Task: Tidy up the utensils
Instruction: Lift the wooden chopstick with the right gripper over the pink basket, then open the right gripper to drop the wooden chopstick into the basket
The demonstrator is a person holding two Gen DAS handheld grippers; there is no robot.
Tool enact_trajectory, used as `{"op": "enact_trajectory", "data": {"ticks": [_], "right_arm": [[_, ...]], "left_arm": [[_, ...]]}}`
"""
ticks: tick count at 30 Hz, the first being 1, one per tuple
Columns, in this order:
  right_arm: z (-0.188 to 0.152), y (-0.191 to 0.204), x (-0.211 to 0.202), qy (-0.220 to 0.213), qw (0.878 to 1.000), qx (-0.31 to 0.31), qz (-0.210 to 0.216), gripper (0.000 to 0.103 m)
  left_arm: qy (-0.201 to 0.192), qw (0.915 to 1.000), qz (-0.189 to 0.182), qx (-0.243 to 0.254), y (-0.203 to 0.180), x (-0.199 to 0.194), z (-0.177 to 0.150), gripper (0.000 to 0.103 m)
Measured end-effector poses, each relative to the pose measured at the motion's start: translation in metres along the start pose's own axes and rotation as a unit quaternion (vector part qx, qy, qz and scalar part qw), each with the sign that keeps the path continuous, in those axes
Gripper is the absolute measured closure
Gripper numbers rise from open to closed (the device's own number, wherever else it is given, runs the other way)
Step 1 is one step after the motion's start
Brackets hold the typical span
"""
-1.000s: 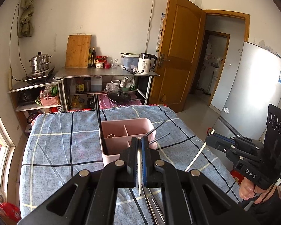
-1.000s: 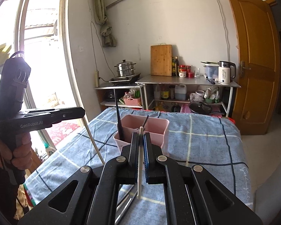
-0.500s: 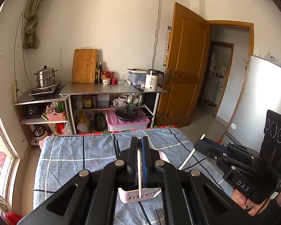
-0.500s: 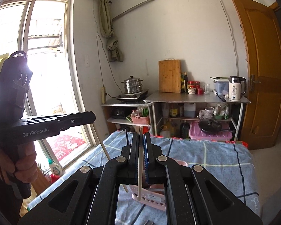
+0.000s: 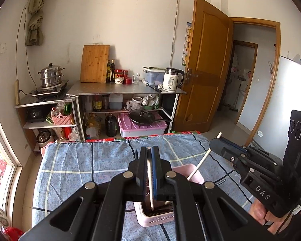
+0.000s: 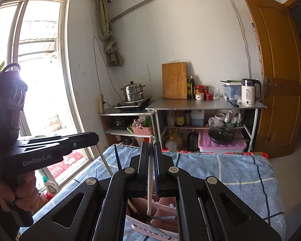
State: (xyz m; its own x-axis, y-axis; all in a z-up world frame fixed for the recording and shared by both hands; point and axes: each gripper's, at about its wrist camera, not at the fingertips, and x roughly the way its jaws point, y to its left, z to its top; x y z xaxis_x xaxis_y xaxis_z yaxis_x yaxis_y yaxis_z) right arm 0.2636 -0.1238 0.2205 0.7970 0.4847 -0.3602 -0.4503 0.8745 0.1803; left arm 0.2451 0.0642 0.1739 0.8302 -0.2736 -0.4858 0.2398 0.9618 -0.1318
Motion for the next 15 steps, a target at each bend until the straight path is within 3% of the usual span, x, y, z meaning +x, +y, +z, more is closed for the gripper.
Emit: {"op": "enact_trajectory", "data": {"ticks": [9,15], "right_arm": [[-0.018,-0.007,0.016,0.047,0.999,-0.002,-0.002,0.098],[-0.019,-0.01,0.019,0.062,0.998,-0.004,-0.01,0.098]], "left_arm": [[0.046,0.9989,-0.003,-0.008,0.004,0.03,-0.025,0.099],[0.054,0.9985,0.001,-0.01,0.004,0.033,-0.034,0.098]]}}
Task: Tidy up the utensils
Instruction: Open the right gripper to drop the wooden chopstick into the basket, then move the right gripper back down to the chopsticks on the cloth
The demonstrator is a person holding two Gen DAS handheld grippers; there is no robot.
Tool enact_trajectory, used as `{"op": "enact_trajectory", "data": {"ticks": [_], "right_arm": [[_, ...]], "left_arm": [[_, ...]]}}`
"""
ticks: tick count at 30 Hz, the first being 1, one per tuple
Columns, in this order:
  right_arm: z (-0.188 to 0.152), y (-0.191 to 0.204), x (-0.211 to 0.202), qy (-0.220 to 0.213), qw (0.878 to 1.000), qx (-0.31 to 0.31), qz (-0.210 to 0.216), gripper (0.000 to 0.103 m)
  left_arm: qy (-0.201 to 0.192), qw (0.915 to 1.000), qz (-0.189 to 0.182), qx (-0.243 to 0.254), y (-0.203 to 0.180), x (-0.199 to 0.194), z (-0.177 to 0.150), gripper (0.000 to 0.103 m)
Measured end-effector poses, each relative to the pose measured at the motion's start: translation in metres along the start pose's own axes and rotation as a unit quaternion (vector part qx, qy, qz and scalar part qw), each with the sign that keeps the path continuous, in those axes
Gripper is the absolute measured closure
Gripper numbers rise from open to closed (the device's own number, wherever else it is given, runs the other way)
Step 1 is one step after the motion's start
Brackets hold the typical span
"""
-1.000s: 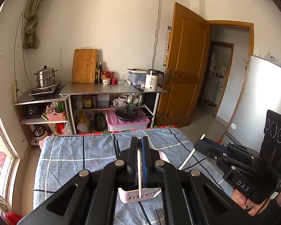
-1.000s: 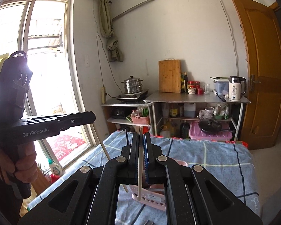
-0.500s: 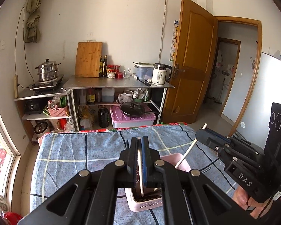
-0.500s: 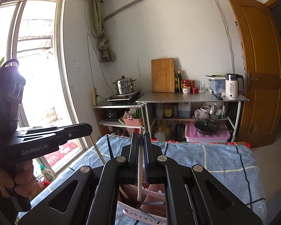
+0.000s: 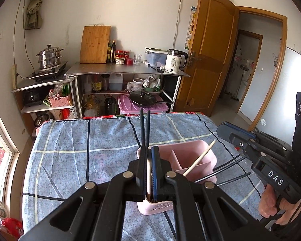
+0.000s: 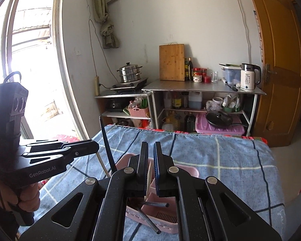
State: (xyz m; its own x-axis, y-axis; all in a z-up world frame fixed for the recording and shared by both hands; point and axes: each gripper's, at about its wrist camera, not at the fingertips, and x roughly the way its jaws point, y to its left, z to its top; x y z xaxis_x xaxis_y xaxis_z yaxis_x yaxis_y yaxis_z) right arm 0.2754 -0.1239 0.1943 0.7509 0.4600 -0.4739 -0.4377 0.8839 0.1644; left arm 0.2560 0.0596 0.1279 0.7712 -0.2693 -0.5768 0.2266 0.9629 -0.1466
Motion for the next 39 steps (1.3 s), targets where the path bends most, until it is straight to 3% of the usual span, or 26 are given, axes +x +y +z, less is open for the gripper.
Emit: {"op": "enact_trajectory", "data": {"ticks": [3,7,9,21,29,39], "right_arm": [[-0.001,0.001,-0.003,0.003,1.0,-0.003,-0.003,0.092],[0.0,0.0,-0.017,-0.006,1.0,-0.005,-0.001,0.091],[-0.001,-0.002,-0.026,-0.011,1.0,-0.006,-0.002,0.09],[-0.04,-0.013,-0.097,-0.027,0.999,0.014,-0.011,0.09],[-0.086,-0.015,-0.127,-0.01,0.999,0.03,-0.012,0.09],[-0.127,-0.02,-0.132,0.026,0.998,0.053,-0.01,0.09]], "left_arm": [[0.0,1.0,0.007,0.002,-0.001,-0.002,-0.002,0.096],[-0.016,0.9998,0.012,0.001,0.001,-0.014,-0.003,0.08],[-0.029,0.9995,0.016,-0.002,0.0,-0.025,-0.004,0.077],[-0.074,0.9971,0.017,0.001,-0.013,-0.087,-0.051,0.074],[-0.056,0.9984,0.0,0.001,-0.03,-0.096,-0.096,0.074],[-0.018,0.9997,-0.014,0.004,-0.044,-0.087,-0.14,0.074]]}}
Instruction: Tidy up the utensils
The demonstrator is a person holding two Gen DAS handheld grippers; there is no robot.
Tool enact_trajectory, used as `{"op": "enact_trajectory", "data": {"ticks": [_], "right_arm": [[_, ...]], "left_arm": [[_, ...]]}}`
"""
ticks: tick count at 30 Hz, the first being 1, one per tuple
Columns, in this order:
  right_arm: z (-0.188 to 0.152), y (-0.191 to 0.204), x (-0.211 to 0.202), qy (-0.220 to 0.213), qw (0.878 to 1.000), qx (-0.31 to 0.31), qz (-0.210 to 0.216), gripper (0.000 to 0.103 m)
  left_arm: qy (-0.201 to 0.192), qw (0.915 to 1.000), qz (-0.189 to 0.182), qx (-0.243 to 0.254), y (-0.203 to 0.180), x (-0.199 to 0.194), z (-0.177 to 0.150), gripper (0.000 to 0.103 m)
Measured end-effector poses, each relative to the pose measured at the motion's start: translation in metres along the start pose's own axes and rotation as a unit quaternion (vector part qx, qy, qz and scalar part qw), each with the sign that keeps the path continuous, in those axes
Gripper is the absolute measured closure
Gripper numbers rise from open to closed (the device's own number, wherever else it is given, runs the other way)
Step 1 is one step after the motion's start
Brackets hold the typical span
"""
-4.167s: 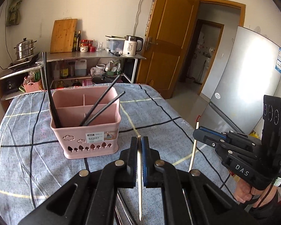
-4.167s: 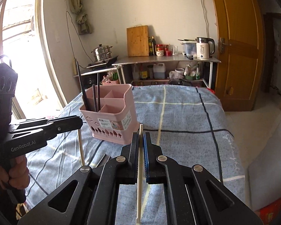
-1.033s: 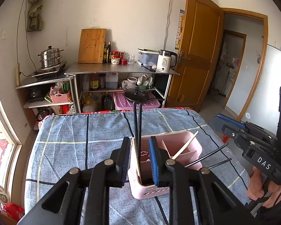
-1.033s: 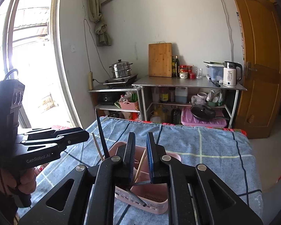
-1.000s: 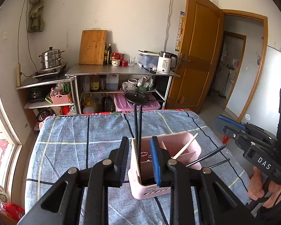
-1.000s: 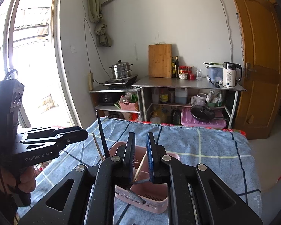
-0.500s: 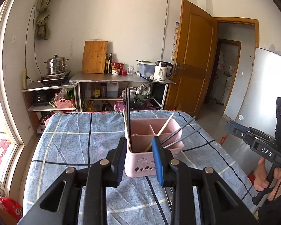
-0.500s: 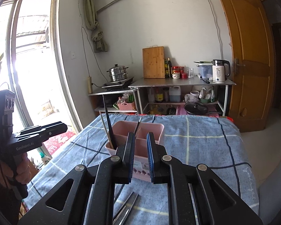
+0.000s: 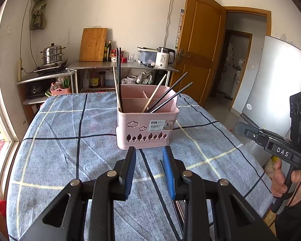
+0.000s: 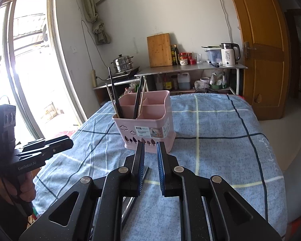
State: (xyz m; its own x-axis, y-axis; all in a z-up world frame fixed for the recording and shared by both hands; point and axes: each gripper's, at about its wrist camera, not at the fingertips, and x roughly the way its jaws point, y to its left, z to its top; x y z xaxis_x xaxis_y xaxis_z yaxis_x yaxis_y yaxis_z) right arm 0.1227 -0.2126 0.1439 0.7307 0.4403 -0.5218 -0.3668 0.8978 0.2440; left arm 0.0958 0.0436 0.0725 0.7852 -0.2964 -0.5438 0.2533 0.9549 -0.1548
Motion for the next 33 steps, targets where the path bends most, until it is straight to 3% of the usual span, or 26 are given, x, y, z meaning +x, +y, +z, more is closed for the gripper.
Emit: {"op": "enact_trajectory", "data": {"ticks": [13,26,33], "right_arm": [[-0.023,-0.007,0.034,0.054,0.998,0.013,0.008,0.09],[-0.047,0.001,0.114,0.165,0.986,0.019,0.016,0.09],[-0.051,0.006,0.145,0.201,0.98,0.012,0.01,0.09]], "left_arm": [[0.044,0.999,-0.003,-0.007,-0.003,0.028,-0.026,0.074],[0.069,0.9972,-0.002,-0.03,0.013,0.048,-0.035,0.074],[0.075,0.9963,0.0,-0.041,0.024,0.053,-0.037,0.074]]}}
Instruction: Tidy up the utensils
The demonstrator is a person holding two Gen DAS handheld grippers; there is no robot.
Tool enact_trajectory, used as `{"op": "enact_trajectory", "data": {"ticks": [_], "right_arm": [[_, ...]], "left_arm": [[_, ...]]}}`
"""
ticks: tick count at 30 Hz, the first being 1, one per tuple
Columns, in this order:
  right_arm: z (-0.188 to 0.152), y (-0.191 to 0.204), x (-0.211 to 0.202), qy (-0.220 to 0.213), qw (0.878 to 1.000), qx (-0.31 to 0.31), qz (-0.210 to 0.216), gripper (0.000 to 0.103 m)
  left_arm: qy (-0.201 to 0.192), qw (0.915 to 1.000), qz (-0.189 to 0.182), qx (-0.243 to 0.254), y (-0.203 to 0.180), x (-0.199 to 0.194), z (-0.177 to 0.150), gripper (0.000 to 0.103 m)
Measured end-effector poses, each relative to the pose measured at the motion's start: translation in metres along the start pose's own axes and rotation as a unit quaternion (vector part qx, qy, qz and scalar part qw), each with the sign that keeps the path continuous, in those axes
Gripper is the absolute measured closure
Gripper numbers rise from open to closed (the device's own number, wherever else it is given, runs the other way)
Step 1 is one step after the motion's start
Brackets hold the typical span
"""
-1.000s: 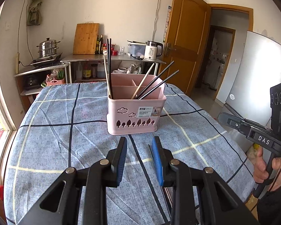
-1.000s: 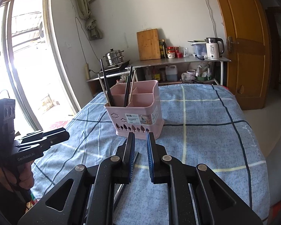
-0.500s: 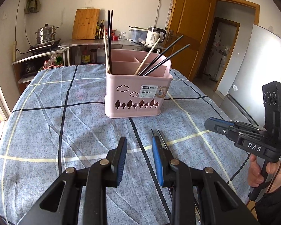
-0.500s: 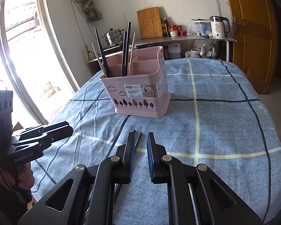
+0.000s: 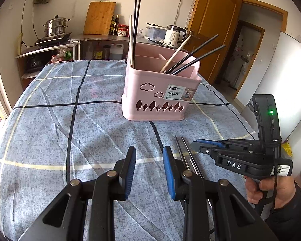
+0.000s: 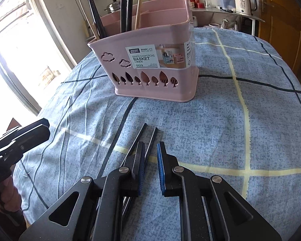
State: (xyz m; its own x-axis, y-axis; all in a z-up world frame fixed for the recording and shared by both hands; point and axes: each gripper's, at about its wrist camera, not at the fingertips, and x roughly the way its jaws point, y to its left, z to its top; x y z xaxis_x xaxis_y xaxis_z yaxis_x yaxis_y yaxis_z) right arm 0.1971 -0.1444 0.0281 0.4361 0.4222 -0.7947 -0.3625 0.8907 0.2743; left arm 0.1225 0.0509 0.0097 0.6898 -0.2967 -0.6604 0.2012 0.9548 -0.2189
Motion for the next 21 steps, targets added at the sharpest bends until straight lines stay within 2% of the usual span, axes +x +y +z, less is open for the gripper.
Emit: {"op": "enact_trajectory", "data": {"ticks": [4,10,16,21], "right_arm": [[0.002,0.004,0.008,0.012,1.0,-0.007,-0.006,0.09],[0.0,0.001,0.009,0.02,1.0,-0.016,-0.016,0.096],[-0.006,-0.018,-0.002,0.019,1.0,-0.011,-0.022,0.096],[-0.012,-0.037,-0.011,0.016,0.999,-0.001,-0.028,0.096]], "left_arm": [[0.004,1.0,-0.001,-0.001,0.001,0.003,0.0,0.074],[0.016,0.9998,-0.006,0.002,-0.005,0.011,0.001,0.074],[0.035,0.9991,-0.023,0.01,-0.018,0.024,0.005,0.074],[0.064,0.9972,-0.033,0.021,-0.035,0.052,0.01,0.074]]}}
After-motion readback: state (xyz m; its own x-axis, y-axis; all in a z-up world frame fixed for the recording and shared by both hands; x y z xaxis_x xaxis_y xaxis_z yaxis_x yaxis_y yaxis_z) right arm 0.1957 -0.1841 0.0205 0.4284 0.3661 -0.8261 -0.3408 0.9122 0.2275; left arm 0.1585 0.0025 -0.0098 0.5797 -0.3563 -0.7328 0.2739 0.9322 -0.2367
